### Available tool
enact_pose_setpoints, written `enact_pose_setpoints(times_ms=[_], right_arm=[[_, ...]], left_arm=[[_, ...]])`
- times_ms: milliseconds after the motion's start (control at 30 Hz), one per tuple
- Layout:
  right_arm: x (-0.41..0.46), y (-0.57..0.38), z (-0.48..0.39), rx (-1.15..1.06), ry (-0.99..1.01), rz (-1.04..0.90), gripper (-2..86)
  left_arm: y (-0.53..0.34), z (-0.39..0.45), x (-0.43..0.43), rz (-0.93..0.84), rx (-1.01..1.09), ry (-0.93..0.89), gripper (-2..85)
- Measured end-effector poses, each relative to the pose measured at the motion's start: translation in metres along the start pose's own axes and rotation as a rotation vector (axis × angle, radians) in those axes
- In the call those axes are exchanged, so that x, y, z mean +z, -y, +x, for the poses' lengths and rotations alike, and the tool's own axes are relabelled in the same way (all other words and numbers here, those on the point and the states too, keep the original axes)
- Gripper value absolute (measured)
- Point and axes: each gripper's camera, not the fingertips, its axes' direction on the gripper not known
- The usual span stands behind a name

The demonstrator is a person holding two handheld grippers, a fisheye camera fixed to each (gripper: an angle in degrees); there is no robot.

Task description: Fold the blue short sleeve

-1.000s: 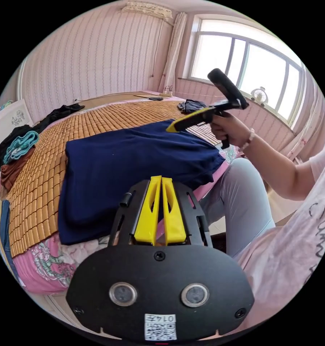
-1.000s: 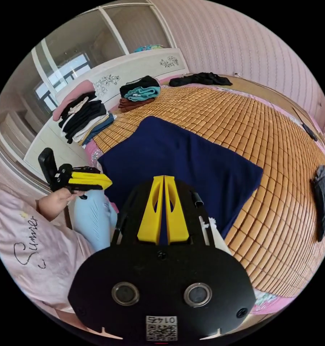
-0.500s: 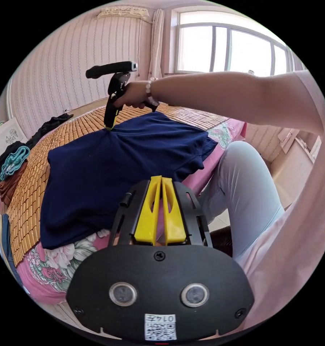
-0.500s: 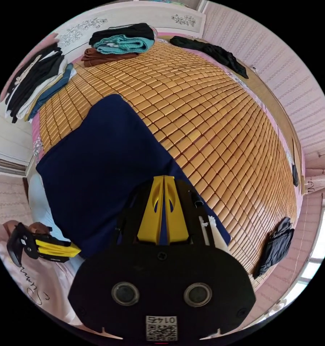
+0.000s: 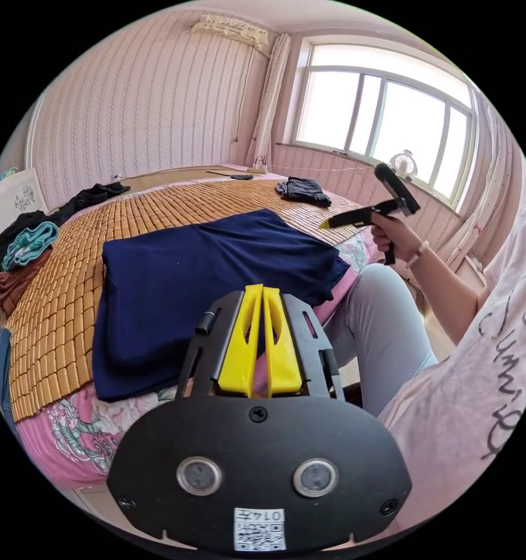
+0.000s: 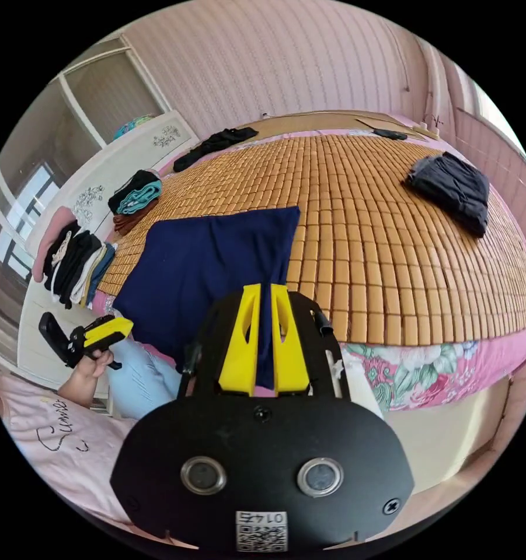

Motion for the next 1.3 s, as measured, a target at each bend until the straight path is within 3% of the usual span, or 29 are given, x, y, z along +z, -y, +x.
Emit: enact_pose_setpoints(times_ms=[100, 200, 400, 667, 800, 967, 1067, 1300], right_arm=[[-0.008, -0.041, 0.034, 0.066, 0.164, 0.006, 10.6], [-0.007, -0.064, 0.052, 0.094, 0.173, 0.001, 12.2], [0.004, -0.075, 0.082, 0.088, 0.339, -0.018, 6.8], [-0.005, -0.086, 0.116, 0.072, 0.434, -0.025, 2.1], [-0.005, -0.090, 0.125, 0.061, 0.445, -0.043, 1.7], [-0.006, -0.096, 0.134, 0.048, 0.449, -0.051, 1.5], [-0.013, -0.103, 0.140, 0.006, 0.509, -0.011, 1.4], [-0.064, -0.145, 0.183, 0.029, 0.532, 0.145, 1.3]], left_arm=[[0.036, -0.014, 0.013, -0.013, 0.012, -0.010, -0.8], [0.074, -0.019, 0.030, -0.002, 0.032, -0.041, -0.2], [0.159, -0.019, 0.091, -0.050, 0.102, -0.092, 5.4], [0.282, -0.023, 0.242, -0.225, 0.046, -0.069, 3.3], [0.315, -0.015, 0.303, -0.293, 0.065, -0.018, 7.5], [0.326, -0.026, 0.393, -0.552, 0.025, 0.079, 6.1], [0.335, -0.031, 0.402, -0.521, 0.012, 0.001, 0.2], [0.361, 0.009, 0.399, -0.394, 0.053, -0.187, -0.9]])
